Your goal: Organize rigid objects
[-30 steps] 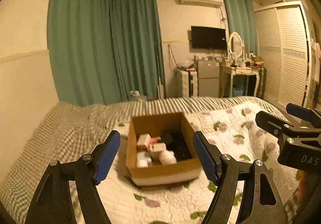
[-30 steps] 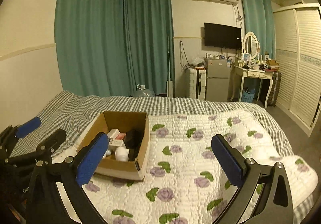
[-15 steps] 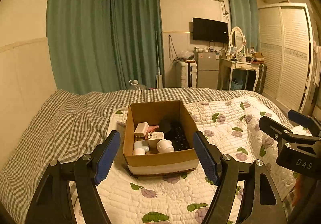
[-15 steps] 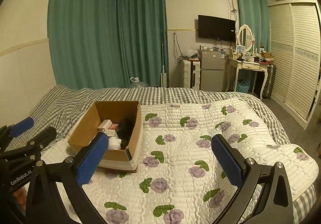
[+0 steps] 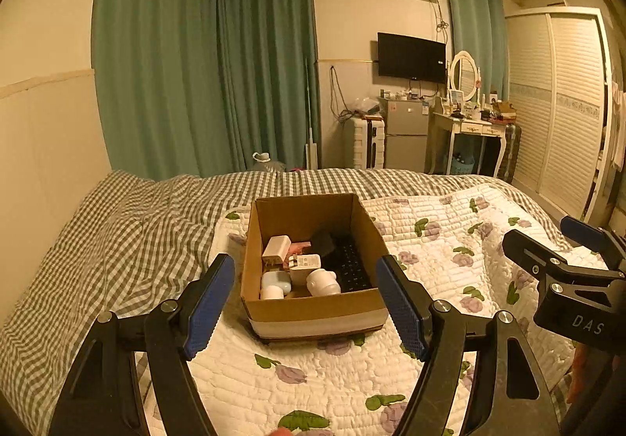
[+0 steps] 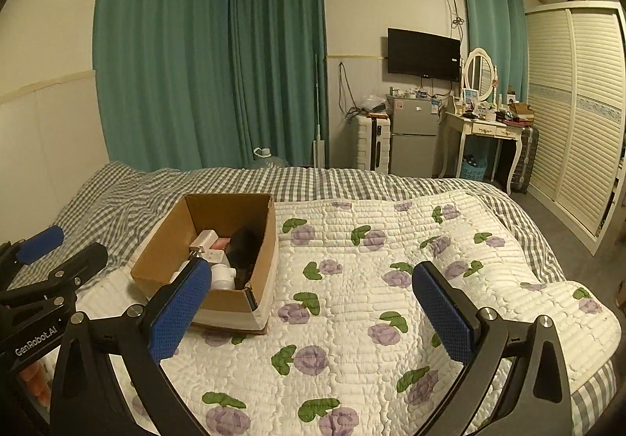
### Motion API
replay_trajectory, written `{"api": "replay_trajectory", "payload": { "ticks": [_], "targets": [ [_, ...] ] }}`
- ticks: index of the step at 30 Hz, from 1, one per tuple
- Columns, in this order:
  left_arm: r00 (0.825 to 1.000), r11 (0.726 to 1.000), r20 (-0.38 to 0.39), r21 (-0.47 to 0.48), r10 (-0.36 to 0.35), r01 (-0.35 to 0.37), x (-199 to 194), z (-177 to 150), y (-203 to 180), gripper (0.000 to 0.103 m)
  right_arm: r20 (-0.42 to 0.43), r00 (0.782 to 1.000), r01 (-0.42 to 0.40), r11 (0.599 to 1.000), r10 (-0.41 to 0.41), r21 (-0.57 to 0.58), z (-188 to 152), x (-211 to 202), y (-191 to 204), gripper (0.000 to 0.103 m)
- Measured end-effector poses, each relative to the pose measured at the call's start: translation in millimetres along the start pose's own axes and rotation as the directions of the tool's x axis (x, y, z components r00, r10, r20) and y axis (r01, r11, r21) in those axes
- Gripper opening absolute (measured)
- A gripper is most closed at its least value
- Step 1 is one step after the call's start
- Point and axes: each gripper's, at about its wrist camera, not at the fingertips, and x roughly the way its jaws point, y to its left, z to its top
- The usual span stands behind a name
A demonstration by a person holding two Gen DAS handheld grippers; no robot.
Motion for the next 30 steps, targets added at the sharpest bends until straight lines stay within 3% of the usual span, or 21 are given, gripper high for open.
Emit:
{"api": "replay_trajectory", "payload": {
  "ticks": [30],
  "targets": [
    [1.000,1.000,-0.010,0.001,-0.005,0.005,1.6,-6.1,1.0,0.077,-0.026,1.000,-0.006,1.000,0.006,0.006,-7.7,6.2,4.8,0.103]
  ]
}}
